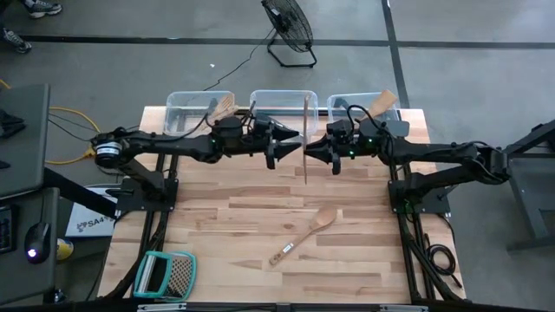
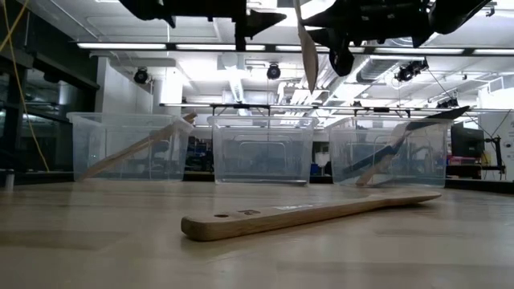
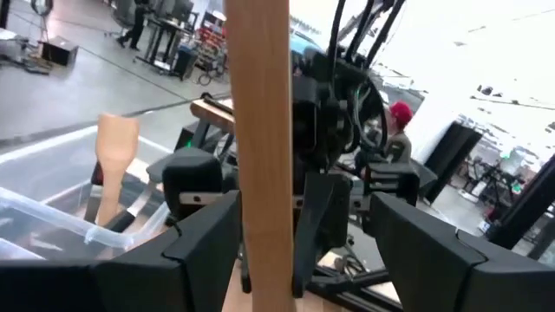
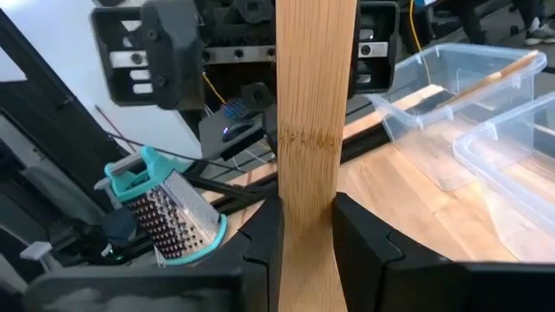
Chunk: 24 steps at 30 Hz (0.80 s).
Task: Pick & Place Kitchen Items
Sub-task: Put the brown wooden spoon into the left transparent bin
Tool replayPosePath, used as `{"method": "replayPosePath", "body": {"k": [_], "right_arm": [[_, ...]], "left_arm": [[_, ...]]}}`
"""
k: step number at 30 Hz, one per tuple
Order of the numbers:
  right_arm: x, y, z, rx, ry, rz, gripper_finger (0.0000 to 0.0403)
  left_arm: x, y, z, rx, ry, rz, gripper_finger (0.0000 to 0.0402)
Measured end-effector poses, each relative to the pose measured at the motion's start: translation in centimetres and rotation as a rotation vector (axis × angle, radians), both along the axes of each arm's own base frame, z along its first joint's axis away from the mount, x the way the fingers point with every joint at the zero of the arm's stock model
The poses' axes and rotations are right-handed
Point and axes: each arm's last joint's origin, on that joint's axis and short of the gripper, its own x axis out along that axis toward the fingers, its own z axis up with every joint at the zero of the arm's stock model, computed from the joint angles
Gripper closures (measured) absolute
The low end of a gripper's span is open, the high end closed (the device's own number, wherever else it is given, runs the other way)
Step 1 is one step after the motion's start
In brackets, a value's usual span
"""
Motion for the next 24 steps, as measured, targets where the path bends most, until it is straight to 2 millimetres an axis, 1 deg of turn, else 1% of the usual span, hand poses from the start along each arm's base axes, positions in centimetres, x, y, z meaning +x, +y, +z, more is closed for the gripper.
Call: {"method": "replayPosePath", "body": {"k": [5, 14, 17, 19, 24], "right_arm": [[0.0, 0.0, 0.0, 0.002, 0.004, 0.006, 0.0333], [0.1, 0.3, 0.1, -0.046, -0.015, 0.036, 0.0333], [0.5, 0.1, -0.3, -0.041, -0.01, 0.035, 0.0333], [1.0, 0.0, -0.6, -0.035, 0.007, 0.037, 0.0333], [3.2, 0.1, -0.4, -0.038, 0.019, 0.067, 0.0333]], "left_arm": [[0.8, -0.1, -0.7, 0.002, -0.013, -0.006, 0.0151], [0.8, 0.0, -0.8, 0.03, -0.004, 0.005, 0.0151], [0.8, 0.0, -0.8, 0.035, 0.004, 0.008, 0.0151], [0.8, 0.0, -0.8, 0.041, 0.004, 0.008, 0.0151], [0.8, 0.0, -0.8, 0.054, 0.005, 0.01, 0.0151]]}}
